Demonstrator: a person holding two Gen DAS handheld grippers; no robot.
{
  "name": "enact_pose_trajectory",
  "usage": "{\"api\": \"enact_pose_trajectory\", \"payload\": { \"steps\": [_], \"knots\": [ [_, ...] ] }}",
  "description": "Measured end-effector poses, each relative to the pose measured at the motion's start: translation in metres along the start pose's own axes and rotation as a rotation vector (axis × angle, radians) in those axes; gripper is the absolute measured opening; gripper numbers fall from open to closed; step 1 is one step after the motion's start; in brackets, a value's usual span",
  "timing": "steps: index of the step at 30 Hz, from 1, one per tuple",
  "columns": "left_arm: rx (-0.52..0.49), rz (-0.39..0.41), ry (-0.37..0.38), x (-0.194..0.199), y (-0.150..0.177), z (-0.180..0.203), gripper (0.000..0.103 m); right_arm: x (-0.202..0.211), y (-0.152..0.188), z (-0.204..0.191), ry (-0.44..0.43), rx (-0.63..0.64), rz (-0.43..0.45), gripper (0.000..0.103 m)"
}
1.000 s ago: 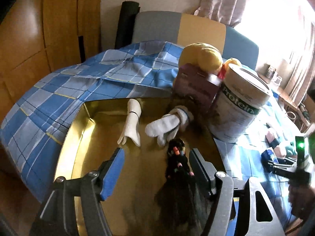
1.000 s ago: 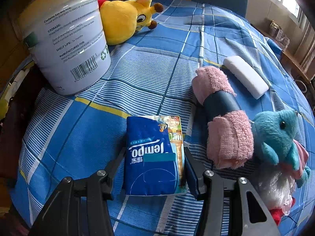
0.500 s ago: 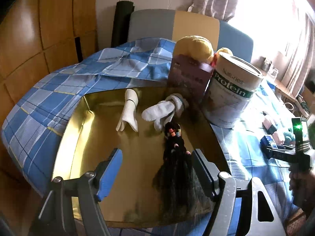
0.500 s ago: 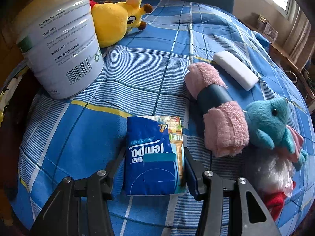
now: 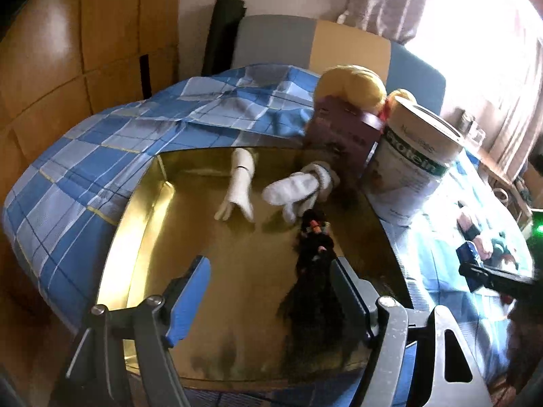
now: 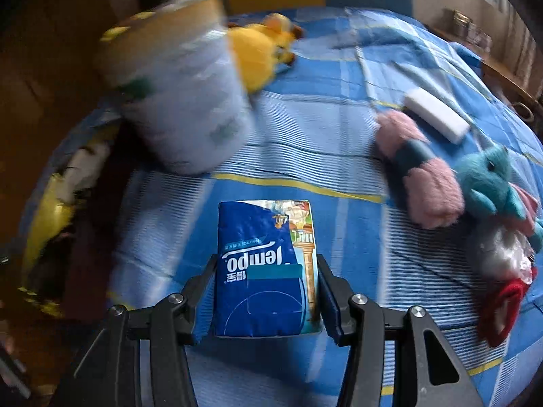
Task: Organize soft objects
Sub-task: 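Carry the blue Tempo tissue pack into the gold tray and open the right gripper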
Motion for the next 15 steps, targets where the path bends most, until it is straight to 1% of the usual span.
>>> {"api": "enact_pose_trajectory", "payload": {
  "steps": [4, 9, 13, 15],
  "knots": [
    [0.055, 0.026, -0.026, 0.004, -0.006, -0.022, 0.074, 0.012, -0.004, -0.045, -0.080, 0.061, 0.023, 0.052],
    [0.109, 0.063, -0.072, 0.013, -0.012, -0.052, 0.074, 0.026, -0.005, -0.122, -0.209, 0.174, 0.049, 0.052],
    [0.154, 0.083, -0.108, 0.018, -0.016, -0.075, 0.074, 0.020, -0.010, -0.184, -0.307, 0.257, 0.029, 0.052],
    [0.171, 0.082, -0.119, 0.018, -0.016, -0.084, 0.074, 0.013, -0.011, -0.206, -0.321, 0.291, 0.019, 0.052]
  ]
}}
Point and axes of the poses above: each gripper's, at about its wrist camera, not at the fingertips, and x roughly against the way its jaws point, z to its right, y to its underside, the point moved 4 cm from there along -x, roughly the way its jaws point, and after that the axes turned 2 degrees about z, right-handed, at the moved point
